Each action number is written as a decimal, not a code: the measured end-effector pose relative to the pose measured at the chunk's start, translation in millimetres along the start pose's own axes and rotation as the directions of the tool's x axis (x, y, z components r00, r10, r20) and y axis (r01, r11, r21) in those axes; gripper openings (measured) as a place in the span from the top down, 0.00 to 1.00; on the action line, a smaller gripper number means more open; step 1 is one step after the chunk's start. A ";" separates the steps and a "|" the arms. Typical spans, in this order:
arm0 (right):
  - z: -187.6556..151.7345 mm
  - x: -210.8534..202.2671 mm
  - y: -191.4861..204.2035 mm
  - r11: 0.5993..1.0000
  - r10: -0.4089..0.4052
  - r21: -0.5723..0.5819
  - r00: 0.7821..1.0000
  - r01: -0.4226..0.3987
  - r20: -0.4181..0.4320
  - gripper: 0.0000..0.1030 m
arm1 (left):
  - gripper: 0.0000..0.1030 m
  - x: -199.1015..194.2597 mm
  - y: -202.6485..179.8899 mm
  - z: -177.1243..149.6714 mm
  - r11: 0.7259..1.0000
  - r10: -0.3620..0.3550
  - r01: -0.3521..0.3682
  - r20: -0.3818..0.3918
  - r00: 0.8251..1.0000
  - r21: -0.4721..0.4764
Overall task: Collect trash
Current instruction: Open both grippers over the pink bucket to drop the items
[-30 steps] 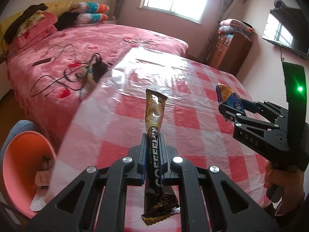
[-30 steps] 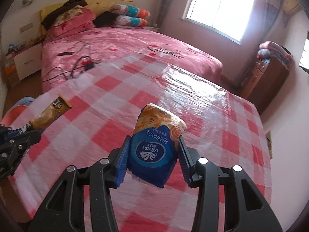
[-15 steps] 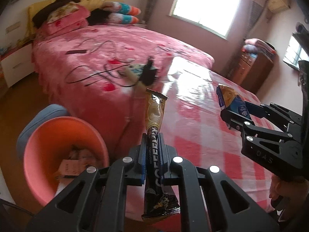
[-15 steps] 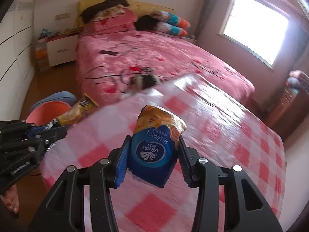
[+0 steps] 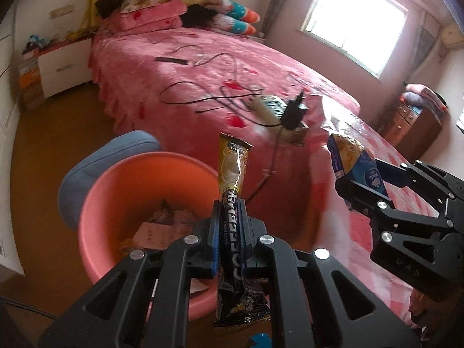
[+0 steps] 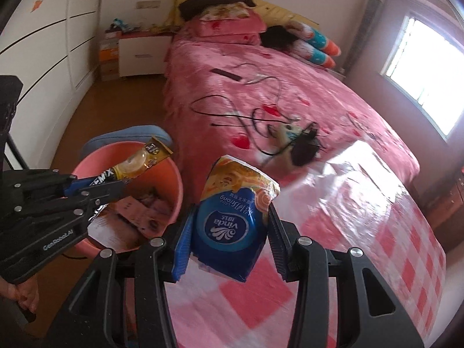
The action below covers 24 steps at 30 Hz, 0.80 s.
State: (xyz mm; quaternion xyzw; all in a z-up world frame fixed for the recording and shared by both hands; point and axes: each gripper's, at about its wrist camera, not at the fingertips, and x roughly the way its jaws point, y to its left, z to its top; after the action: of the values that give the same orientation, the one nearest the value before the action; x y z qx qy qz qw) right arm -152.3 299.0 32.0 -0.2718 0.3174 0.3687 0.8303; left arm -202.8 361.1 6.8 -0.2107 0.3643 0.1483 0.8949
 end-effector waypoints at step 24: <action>10.2 24.4 10.9 0.995 0.077 0.056 0.995 -0.081 0.062 0.14 | 0.16 15.5 56.5 -10.1 0.981 0.169 -0.170 -0.010 0.985 -0.093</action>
State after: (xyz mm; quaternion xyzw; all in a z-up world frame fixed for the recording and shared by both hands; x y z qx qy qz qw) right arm -144.7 323.0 18.5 -0.2234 0.3137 0.3999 0.8318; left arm -221.8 406.9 -26.0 -0.2207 0.3747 0.2405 0.8678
